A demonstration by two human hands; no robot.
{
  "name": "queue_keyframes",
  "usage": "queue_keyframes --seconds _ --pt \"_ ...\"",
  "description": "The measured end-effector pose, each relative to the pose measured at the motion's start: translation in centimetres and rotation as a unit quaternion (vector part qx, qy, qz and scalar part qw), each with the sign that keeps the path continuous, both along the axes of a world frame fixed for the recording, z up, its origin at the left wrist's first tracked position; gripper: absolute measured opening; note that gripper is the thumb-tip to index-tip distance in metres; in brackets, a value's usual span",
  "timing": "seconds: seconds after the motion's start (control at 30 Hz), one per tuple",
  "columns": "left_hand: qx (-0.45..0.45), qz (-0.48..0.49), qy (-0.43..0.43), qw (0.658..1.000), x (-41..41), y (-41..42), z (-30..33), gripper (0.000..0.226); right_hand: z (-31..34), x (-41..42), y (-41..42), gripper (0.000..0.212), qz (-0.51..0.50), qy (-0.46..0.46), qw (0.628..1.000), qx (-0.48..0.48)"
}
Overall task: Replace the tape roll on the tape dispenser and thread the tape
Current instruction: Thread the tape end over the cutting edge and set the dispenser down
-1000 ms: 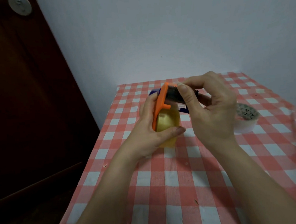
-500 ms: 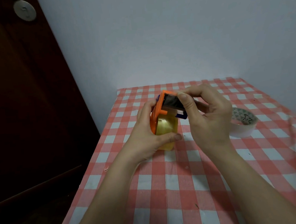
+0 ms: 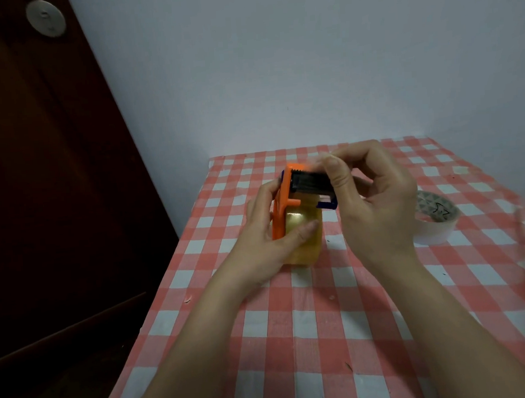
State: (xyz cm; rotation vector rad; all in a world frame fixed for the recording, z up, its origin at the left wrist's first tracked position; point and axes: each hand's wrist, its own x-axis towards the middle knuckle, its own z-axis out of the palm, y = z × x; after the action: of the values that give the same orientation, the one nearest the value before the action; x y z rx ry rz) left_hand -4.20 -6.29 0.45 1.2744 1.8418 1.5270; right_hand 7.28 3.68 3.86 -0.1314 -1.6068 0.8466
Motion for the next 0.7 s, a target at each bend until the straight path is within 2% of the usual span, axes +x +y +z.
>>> queue_keyframes --seconds 0.23,0.57,0.7 --pt "-0.006 0.004 0.013 1.0 0.1 0.0 0.1 0.073 0.0 0.1 0.1 0.005 -0.018 0.008 0.999 0.049" --pt "0.018 0.052 0.036 0.998 1.1 0.2 0.3 0.063 -0.2 -0.1 0.2 0.006 -0.024 0.027 0.998 0.057" --pt "0.015 0.041 0.031 0.999 1.0 0.0 0.4 0.074 -0.2 0.0 0.0 0.007 -0.023 0.049 0.998 0.034"
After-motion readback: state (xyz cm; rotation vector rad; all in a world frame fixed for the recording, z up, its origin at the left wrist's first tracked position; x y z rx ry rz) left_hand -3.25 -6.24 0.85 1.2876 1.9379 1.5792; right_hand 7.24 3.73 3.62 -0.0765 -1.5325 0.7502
